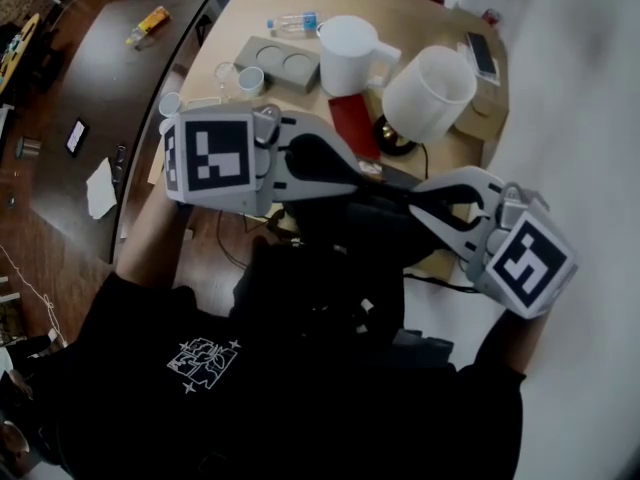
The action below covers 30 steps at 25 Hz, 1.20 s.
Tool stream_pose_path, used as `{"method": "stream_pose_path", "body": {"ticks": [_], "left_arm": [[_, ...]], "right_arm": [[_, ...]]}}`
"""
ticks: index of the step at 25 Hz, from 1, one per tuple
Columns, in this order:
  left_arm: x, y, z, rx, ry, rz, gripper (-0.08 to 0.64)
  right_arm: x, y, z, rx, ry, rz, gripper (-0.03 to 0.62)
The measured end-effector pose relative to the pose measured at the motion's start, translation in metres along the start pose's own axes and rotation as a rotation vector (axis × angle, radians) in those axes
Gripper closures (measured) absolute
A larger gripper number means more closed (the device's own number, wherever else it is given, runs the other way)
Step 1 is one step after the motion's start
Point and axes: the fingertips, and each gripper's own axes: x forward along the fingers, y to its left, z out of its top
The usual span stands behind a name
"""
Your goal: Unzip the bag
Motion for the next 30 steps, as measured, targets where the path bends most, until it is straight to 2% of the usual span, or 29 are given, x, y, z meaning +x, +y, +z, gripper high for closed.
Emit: {"method": "stream_pose_path", "body": {"ticks": [5,10,13,15,18,20,25,30], "left_arm": [[-0.002,-0.002,0.001,-0.015,-0.043,0.002,0.554],[-0.007,-0.001,0.001,-0.049,-0.089,0.015,0.554],[-0.007,-0.003,0.003,-0.074,-0.123,0.015,0.554],[-0.006,-0.002,0.004,-0.082,-0.133,0.024,0.554],[-0.005,-0.003,0.003,-0.063,-0.107,0.051,0.554],[-0.005,-0.006,0.001,-0.039,-0.064,0.073,0.554],[-0.009,-0.008,-0.004,-0.029,-0.002,0.117,0.554],[-0.009,-0.006,-0.004,-0.032,-0.019,0.128,0.554]], "right_arm": [[-0.005,0.003,-0.004,0.001,0.034,-0.054,0.566],[-0.011,0.003,-0.009,0.033,-0.019,-0.060,0.568],[-0.021,0.008,-0.014,0.037,-0.006,-0.094,0.568],[-0.025,0.010,-0.020,0.016,0.067,-0.148,0.568],[-0.024,0.015,-0.016,-0.165,0.231,-0.245,0.568],[-0.017,0.019,-0.011,-0.224,0.248,-0.241,0.568],[-0.008,0.020,-0.009,-0.152,0.254,-0.195,0.568],[-0.008,0.018,-0.014,-0.121,0.196,-0.196,0.553]]}}
